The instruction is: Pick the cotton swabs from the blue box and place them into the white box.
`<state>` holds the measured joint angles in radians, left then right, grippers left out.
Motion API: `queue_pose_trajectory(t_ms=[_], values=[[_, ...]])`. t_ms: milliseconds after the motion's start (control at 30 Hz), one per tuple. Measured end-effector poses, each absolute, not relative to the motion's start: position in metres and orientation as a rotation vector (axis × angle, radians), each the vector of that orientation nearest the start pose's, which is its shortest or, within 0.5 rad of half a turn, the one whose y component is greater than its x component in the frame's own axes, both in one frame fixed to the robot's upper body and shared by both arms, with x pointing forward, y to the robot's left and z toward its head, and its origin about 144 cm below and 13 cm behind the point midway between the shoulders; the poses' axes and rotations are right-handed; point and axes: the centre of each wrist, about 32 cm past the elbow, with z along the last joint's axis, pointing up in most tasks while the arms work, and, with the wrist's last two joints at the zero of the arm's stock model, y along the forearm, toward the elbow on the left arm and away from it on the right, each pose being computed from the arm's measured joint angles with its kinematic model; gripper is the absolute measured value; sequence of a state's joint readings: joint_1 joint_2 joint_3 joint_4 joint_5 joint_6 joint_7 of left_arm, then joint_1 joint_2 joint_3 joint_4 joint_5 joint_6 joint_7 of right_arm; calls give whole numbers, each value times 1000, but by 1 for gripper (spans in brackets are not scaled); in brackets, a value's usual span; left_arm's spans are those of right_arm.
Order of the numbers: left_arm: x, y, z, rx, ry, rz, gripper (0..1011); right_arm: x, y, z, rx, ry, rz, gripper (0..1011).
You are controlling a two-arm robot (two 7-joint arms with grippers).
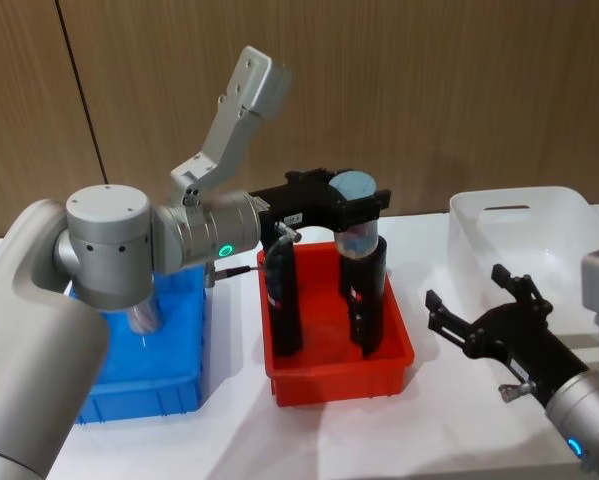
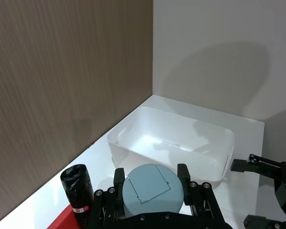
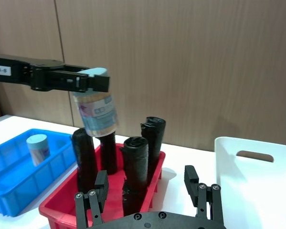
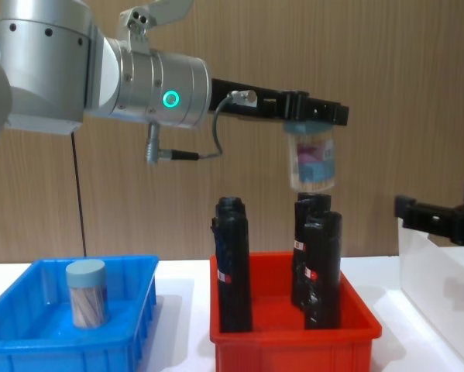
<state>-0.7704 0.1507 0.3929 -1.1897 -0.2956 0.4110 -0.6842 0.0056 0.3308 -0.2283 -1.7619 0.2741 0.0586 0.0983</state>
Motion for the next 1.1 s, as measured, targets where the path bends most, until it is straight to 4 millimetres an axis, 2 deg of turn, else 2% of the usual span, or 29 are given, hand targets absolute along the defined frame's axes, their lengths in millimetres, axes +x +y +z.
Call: queue_pose_trajectory(t_ms=[1100], values=[[633, 174, 1325, 144, 46, 597, 673, 505, -221, 1221, -35, -100, -1046, 1001]])
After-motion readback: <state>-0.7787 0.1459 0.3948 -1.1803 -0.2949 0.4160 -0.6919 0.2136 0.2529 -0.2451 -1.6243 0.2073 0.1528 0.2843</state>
